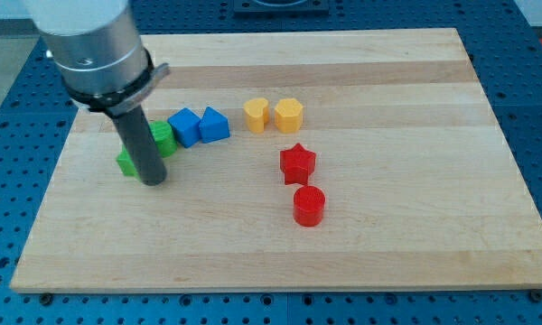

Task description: Slide green star closer to green circle

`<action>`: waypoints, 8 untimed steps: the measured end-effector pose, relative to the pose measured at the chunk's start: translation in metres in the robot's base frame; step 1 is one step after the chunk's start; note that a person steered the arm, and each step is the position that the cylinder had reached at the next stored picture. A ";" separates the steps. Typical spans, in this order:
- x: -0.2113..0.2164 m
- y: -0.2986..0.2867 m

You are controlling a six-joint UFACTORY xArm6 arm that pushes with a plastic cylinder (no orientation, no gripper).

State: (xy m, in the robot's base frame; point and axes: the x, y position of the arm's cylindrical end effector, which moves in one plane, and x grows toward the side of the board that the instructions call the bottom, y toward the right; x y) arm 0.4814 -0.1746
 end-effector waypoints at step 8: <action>-0.042 -0.040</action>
State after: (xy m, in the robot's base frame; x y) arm 0.4391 -0.2147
